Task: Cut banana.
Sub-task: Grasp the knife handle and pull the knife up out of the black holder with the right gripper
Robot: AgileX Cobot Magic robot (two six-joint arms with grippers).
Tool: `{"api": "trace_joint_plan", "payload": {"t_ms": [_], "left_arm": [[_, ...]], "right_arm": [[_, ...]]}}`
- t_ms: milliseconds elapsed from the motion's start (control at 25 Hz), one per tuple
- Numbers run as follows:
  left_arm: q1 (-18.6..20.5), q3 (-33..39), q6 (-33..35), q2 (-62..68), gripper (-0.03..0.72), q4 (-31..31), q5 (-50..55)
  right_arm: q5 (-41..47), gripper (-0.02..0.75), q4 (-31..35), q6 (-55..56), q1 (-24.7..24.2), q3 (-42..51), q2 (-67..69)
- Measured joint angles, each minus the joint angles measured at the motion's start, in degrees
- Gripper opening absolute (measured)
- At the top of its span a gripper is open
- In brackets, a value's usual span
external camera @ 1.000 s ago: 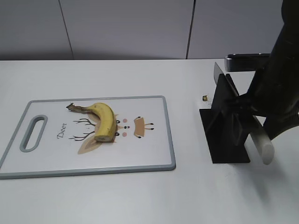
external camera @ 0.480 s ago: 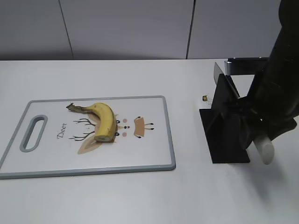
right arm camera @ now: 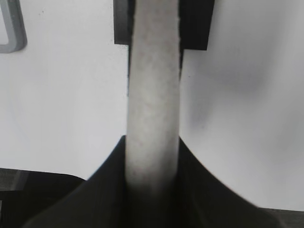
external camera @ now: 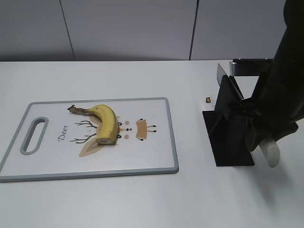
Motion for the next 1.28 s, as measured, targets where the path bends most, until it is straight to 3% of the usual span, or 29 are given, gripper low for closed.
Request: {"api": "trace_joint_plan", "payload": {"t_ms": [640, 1280], "left_arm": [[0.00, 0.00, 0.00, 0.00, 0.574, 0.00, 0.00], [0.00, 0.00, 0.00, 0.00, 0.542, 0.00, 0.00]], "right_arm": [[1.24, 0.162, -0.08, 1.39, 0.00, -2.43, -6.79], [7.78, 0.160, -2.52, 0.15, 0.00, -14.04, -7.87]]}}
